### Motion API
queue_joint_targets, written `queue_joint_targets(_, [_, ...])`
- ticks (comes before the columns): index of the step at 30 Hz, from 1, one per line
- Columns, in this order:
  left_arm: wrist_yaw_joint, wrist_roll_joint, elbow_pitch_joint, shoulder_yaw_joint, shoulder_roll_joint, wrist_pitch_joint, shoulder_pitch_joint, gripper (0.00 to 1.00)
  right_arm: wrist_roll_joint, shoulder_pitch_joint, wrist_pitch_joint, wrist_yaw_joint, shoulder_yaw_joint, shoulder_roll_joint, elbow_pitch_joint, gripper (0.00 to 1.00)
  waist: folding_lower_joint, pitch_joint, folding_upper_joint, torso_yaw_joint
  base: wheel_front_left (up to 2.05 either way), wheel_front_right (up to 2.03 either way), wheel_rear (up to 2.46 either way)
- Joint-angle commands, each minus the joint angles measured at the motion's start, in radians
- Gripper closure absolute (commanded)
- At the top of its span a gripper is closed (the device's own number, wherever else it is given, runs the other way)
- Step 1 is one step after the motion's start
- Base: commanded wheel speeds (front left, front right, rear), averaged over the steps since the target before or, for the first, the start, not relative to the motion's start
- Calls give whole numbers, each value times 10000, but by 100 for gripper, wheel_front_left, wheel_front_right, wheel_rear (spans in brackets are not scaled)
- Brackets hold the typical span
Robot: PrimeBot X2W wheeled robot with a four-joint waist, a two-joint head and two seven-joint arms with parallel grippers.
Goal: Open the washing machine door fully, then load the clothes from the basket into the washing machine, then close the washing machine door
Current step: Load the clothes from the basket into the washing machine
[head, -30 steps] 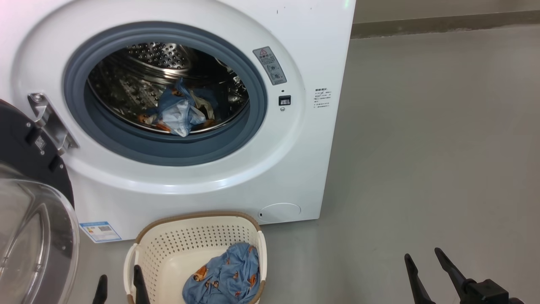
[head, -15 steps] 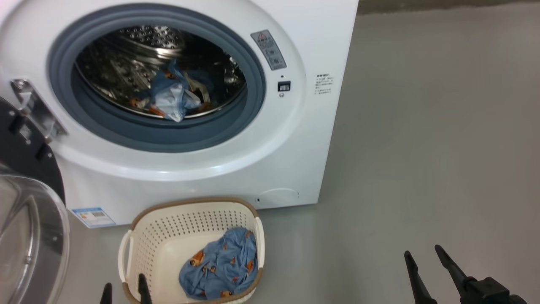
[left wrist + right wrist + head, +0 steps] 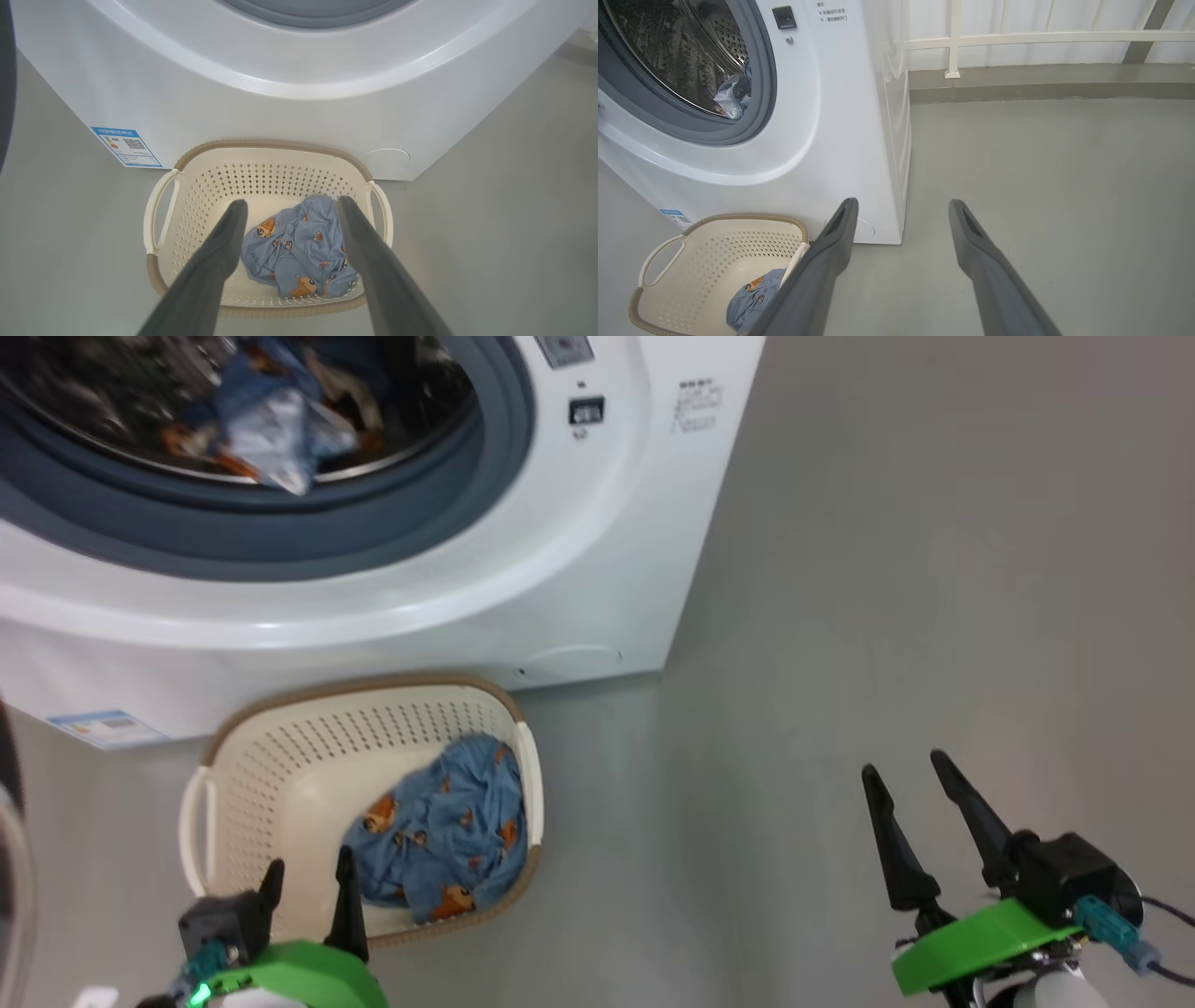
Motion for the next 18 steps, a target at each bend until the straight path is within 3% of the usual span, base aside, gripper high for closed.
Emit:
queue_joint_targets(1, [-38,-28,53,319,201,122,-449,0,107,-327,-72,16,315,-46,-170,0,0,1201,0,-790,0,0,0])
queue_joint_targets(9, [-364,-940,1950,624,393,2101,-2197,0,460,-1152,-72,16,548,34,4,0,0,2478,0,-1529,0,0,0])
queue_joint_targets(18, [-13,-1289,3964,994,1029,3588,-4169,0,766,-1798,-72,16,891,118,91,0,0,3649,0,-2163,0,0,0])
